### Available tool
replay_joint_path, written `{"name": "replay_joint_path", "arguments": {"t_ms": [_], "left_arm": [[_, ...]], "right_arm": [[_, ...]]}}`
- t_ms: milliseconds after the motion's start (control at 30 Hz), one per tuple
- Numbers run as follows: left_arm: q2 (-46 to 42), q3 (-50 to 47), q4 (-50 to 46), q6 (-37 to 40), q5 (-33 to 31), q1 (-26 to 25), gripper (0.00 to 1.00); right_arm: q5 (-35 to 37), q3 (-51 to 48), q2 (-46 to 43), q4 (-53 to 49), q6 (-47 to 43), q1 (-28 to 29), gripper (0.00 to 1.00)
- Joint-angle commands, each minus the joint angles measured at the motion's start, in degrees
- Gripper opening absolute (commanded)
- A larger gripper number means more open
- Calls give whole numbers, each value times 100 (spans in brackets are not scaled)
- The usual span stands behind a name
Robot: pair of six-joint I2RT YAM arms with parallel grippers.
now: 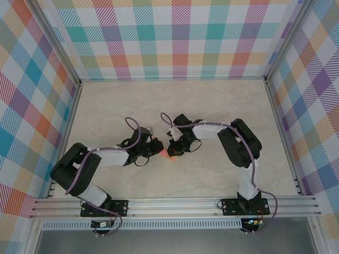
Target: Fold a paper plane with a square sheet of paper (pick it up from the middle)
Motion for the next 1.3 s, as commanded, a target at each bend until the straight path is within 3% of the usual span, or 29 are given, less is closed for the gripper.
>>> {"name": "replay_joint_path", "arguments": {"t_ms": [0, 333, 700, 900, 1033, 1133, 1267], "left_arm": [[214, 56, 138, -123, -235, -68, 7], [381, -245, 57, -317, -1285, 106, 7], [-656, -1282, 0, -606, -2109, 1150, 9], [-1454, -1200, -752, -300, -2145, 1420, 12], [-2079, -753, -1656, 41, -2053, 1411, 20], [-2444, -338, -2475, 201, -2059, 1360, 33], [-2570, 239, -3548, 171, -2116, 1254, 51]], "right_arm": [[1437, -480, 756, -668, -37, 11, 0], [1459, -505, 772, -650, -54, 9, 0], [1472, -516, 826, -641, -45, 9, 0], [1320, -435, 717, -646, -13, 9, 0], [816, -333, 261, -453, 66, 10, 0], [613, -190, -236, -322, 240, 11, 11], [709, -75, -888, -215, 483, -13, 42]]}}
